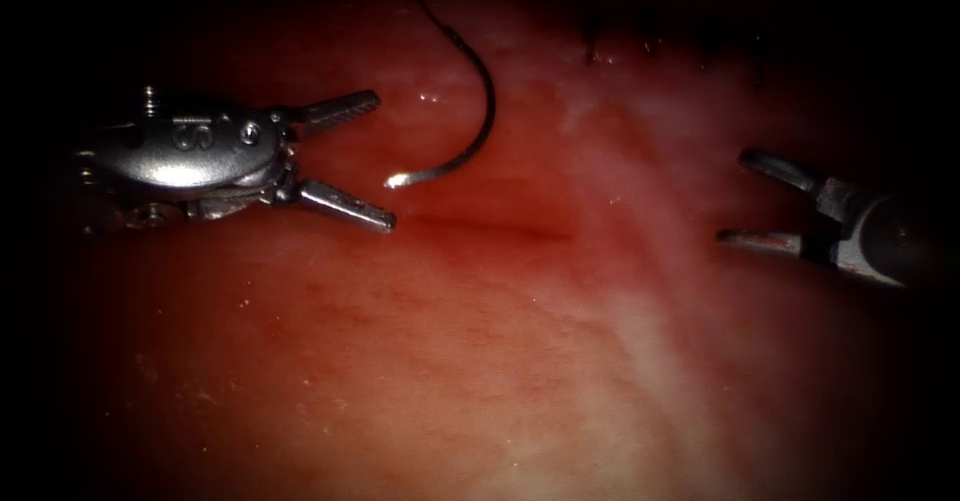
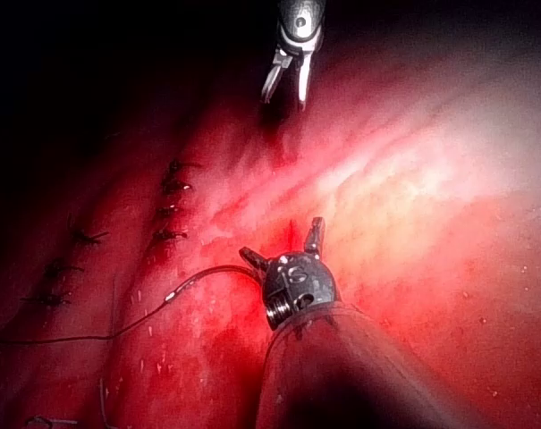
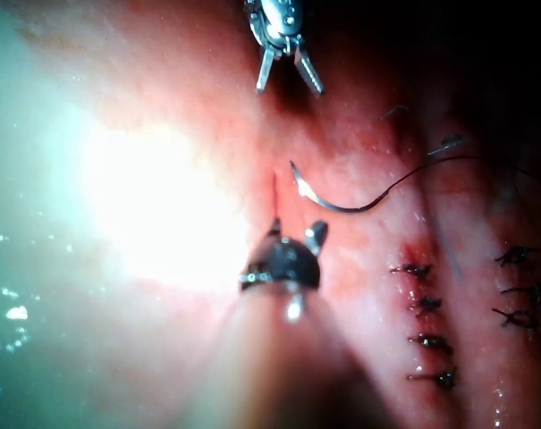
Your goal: Wound Closure
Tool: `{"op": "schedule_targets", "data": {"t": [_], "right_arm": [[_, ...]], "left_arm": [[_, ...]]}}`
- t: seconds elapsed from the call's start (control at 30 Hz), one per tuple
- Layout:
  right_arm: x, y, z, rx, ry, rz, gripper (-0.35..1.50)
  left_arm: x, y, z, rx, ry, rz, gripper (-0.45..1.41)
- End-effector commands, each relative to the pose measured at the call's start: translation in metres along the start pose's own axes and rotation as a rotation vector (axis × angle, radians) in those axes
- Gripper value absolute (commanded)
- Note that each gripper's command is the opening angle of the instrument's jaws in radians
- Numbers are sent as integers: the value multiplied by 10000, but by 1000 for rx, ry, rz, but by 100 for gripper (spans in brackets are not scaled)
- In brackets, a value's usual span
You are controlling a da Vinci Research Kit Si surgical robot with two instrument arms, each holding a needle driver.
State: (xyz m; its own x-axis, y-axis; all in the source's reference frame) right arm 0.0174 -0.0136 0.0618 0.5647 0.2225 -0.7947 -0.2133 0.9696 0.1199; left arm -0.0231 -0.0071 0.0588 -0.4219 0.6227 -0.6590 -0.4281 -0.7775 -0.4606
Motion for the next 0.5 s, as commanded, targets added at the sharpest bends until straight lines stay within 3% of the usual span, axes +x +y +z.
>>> {"op": "schedule_targets", "data": {"t": [0.03, 0.33, 0.5], "right_arm": [[1, -2, 9, 3, -1, -1, 60], [-1, -6, 12, 4, -5, 0, 58], [-1, -10, 17, 8, -14, -2, 60]], "left_arm": [[-4, 2, 12, 1, -14, -9, 64], [-18, -33, 43, 29, -46, -155, 53], [-34, -43, 53, 14, -114, -182, 49]]}}
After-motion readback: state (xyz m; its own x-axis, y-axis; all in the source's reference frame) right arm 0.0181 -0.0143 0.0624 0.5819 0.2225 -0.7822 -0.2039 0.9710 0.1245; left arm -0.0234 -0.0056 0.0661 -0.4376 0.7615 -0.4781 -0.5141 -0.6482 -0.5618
